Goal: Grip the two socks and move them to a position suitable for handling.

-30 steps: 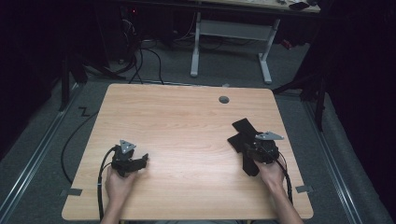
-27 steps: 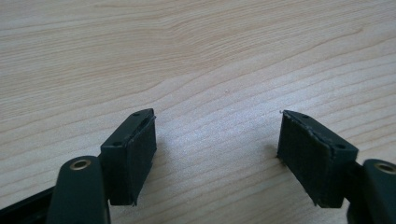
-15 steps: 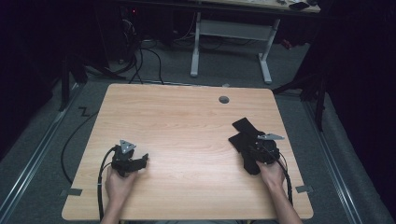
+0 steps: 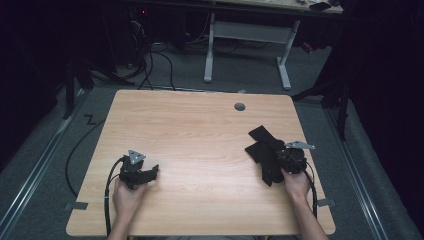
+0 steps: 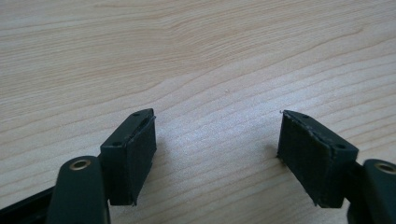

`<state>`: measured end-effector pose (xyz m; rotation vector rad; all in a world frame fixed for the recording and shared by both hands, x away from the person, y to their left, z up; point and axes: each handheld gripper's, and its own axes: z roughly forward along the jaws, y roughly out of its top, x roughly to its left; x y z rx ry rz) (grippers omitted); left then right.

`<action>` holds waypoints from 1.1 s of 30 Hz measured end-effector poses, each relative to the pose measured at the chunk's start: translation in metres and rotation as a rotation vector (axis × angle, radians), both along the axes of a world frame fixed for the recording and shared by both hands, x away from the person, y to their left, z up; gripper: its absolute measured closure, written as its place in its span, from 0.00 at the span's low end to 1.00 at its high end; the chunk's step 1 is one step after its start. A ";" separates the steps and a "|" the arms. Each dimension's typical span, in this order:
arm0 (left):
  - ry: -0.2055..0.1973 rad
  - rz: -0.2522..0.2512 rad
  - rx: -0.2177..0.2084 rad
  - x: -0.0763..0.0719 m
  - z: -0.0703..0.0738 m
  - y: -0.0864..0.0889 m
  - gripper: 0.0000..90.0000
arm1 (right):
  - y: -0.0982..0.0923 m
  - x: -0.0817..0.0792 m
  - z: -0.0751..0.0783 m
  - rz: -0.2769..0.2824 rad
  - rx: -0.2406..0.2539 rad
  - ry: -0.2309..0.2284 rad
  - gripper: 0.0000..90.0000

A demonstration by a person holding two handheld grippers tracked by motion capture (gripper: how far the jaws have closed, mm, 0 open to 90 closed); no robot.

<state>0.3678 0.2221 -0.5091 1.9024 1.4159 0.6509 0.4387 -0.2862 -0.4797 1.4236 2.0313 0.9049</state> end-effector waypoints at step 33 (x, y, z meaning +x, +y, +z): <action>0.000 -0.004 0.000 0.000 0.000 -0.001 0.31 | 0.038 -0.017 0.115 0.198 0.060 -0.235 0.96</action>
